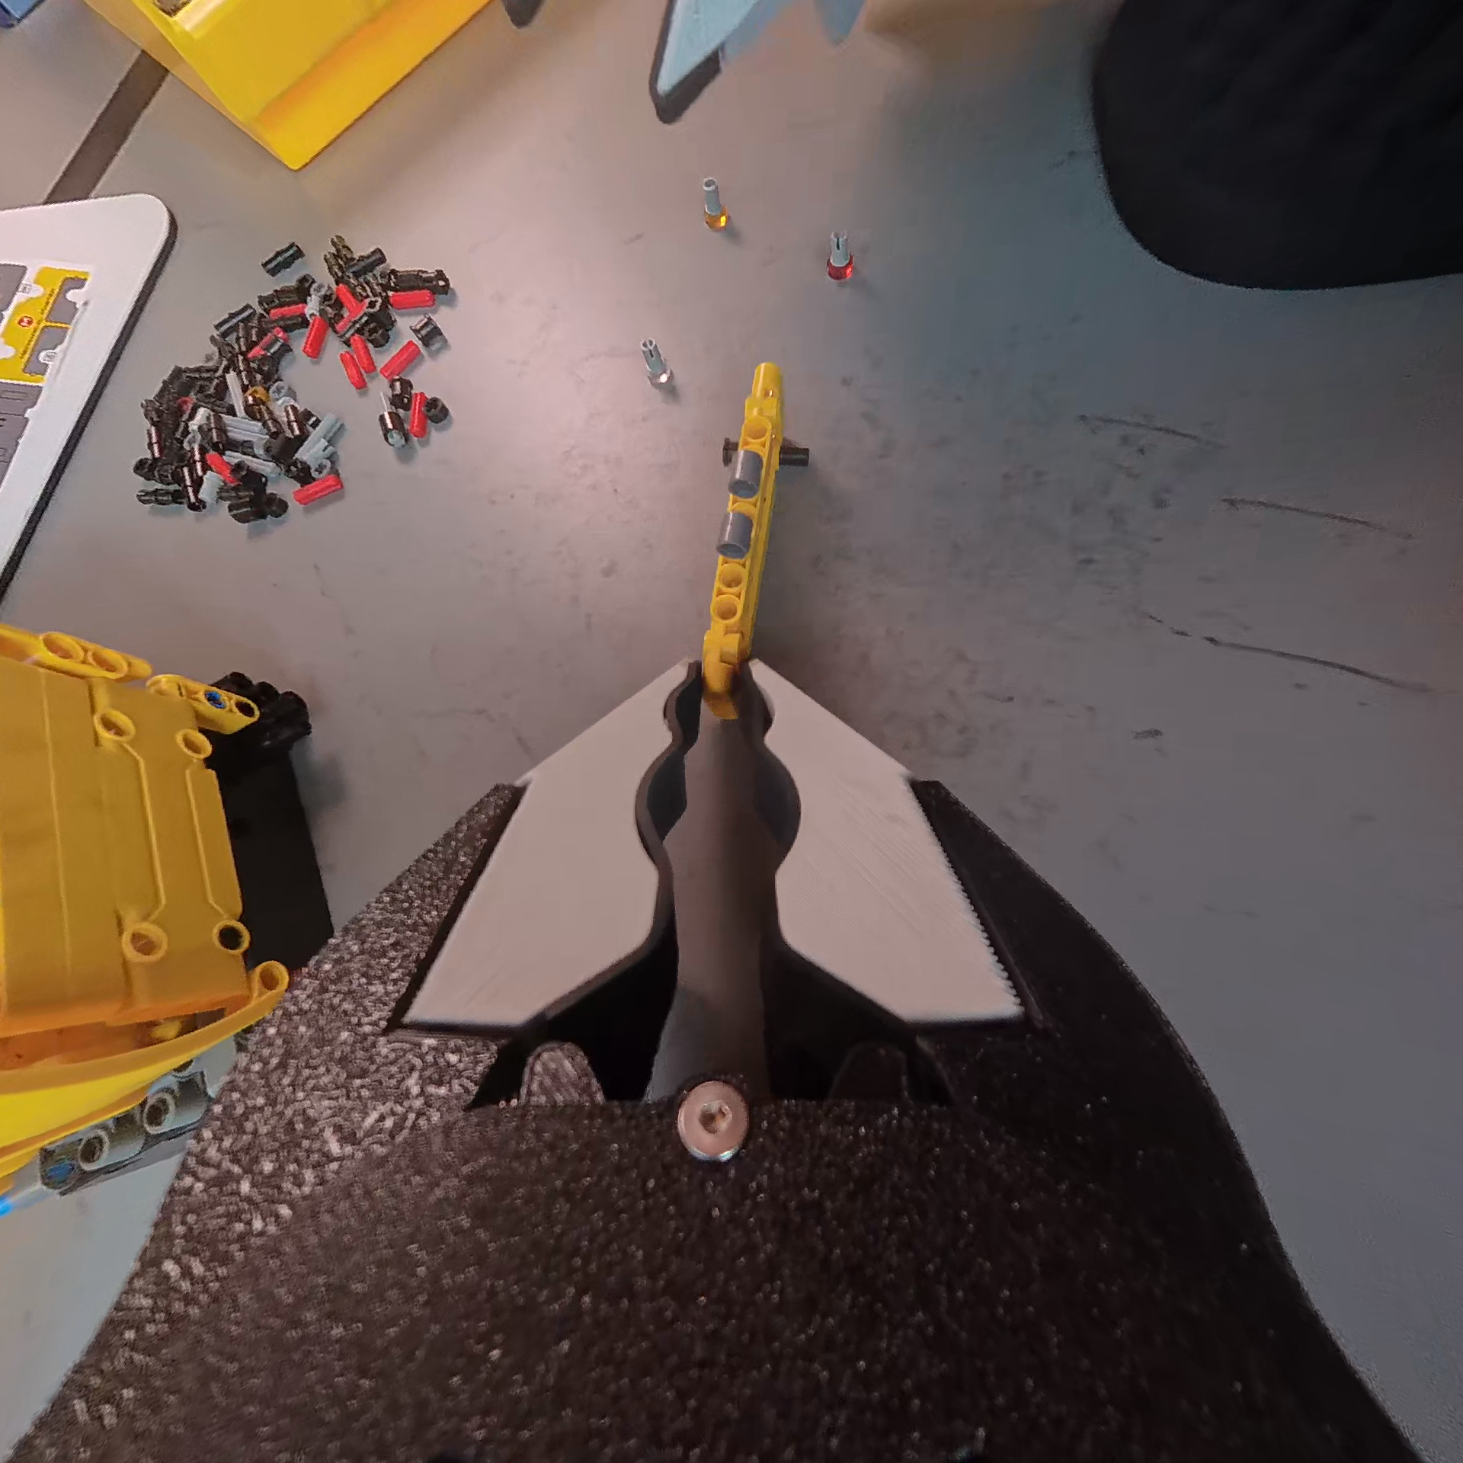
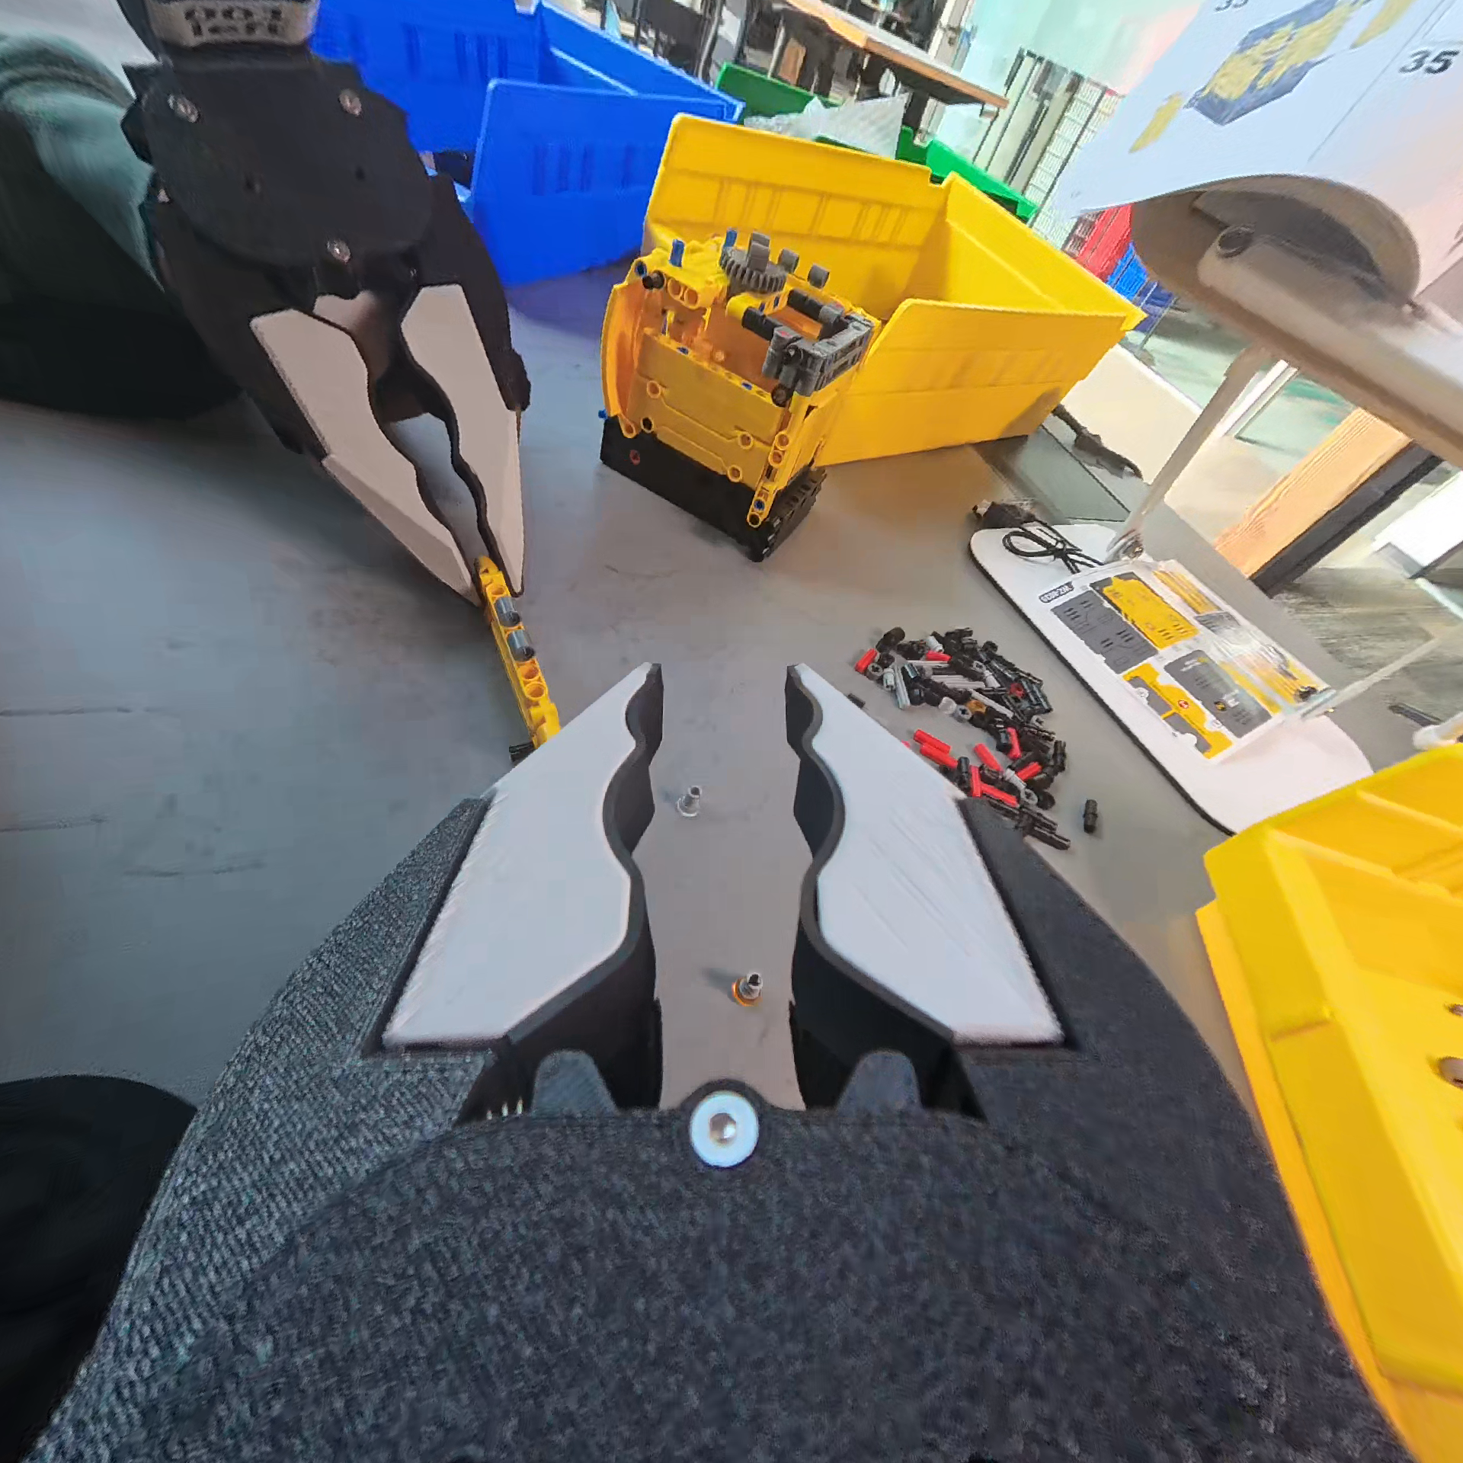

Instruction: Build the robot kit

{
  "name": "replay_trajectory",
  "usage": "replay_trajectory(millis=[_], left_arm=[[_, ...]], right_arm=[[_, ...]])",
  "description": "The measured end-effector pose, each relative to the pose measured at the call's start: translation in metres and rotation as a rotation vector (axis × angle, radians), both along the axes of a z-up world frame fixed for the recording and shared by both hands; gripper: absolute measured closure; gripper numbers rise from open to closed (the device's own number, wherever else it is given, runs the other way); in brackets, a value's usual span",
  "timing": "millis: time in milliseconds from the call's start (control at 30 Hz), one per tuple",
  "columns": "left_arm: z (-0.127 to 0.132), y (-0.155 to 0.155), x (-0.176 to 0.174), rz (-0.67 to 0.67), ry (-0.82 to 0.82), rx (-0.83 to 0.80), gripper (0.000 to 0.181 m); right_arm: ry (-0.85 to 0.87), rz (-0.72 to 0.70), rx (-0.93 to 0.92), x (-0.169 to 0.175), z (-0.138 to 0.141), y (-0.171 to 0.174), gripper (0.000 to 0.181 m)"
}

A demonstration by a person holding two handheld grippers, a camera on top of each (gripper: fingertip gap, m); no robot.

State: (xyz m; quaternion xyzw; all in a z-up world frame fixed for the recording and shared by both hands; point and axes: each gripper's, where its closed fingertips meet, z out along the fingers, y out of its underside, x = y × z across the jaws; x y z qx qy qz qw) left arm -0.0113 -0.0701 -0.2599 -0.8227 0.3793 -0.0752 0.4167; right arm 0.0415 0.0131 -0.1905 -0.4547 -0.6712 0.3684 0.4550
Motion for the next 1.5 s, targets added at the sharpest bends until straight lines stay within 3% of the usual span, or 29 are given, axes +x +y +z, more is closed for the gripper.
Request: replay_trajectory(millis=[233, 467, 833, 1233, 1500], left_arm=[[0.0, -0.001, -0.005, -0.014, 0.002, 0.001, 0.175], [-0.002, 0.0, -0.01, -0.002, 0.039, 0.023, 0.17], [0.0, -0.002, -0.018, 0.001, 0.041, 0.034, 0.166], [0.023, -0.004, -0.027, 0.032, -0.054, 0.09, 0.163], [0.042, -0.008, 0.0, -0.035, -0.233, 0.107, 0.164]], right_arm=[[-0.225, 0.068, -0.152, 0.021, -0.033, -0.009, 0.133], [-0.281, 0.065, -0.033, 0.037, -0.035, -0.002, 0.151], [-0.456, 0.092, -0.007, 0.056, -0.061, -0.004, 0.151], [-0.495, 0.115, -0.047, 0.057, -0.07, -0.009, 0.159], [-0.441, 0.17, -0.076, 0.046, -0.068, -0.026, 0.175]])
